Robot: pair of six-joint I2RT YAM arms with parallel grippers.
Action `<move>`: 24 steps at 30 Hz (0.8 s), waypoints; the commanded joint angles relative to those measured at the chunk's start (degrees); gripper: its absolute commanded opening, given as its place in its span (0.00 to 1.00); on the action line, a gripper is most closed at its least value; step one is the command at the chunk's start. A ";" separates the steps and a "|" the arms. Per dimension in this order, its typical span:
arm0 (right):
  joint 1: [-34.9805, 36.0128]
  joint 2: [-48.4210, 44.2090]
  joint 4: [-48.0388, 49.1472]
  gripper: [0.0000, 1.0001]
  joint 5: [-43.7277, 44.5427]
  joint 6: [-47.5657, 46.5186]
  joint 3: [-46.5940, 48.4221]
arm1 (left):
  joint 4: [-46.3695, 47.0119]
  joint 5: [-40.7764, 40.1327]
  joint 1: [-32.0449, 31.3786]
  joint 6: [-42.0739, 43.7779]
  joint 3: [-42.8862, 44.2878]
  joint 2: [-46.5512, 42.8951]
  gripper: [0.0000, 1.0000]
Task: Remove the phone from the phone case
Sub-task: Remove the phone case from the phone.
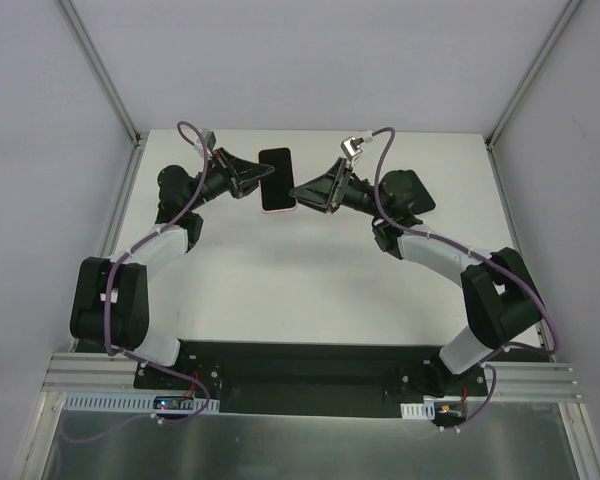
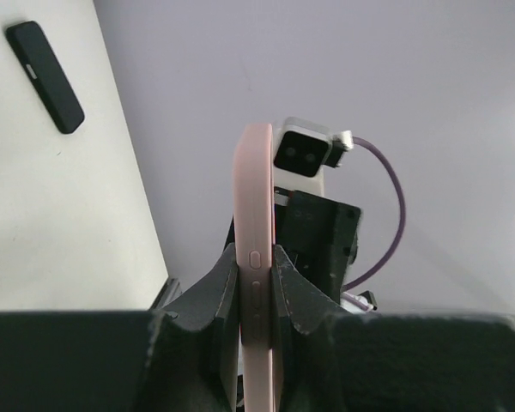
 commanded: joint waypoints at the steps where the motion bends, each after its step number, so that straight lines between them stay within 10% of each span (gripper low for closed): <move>1: 0.07 -3.96 -0.45 0.51 5.14 -5.19 1.34 | -3.79 1.98 -0.28 7.37 3.47 -5.41 0.00; 11: 1.56 -3.00 3.51 0.45 4.01 -4.31 -0.94 | -1.88 1.54 0.42 5.19 3.56 -5.42 0.00; 18: 2.00 -2.65 5.09 0.73 3.56 -3.96 -3.50 | -1.61 1.10 1.04 4.31 3.91 -6.38 0.00; 24: 2.09 -2.64 6.85 0.50 4.09 -3.00 -4.46 | -2.31 0.84 1.65 4.75 3.30 -7.18 0.00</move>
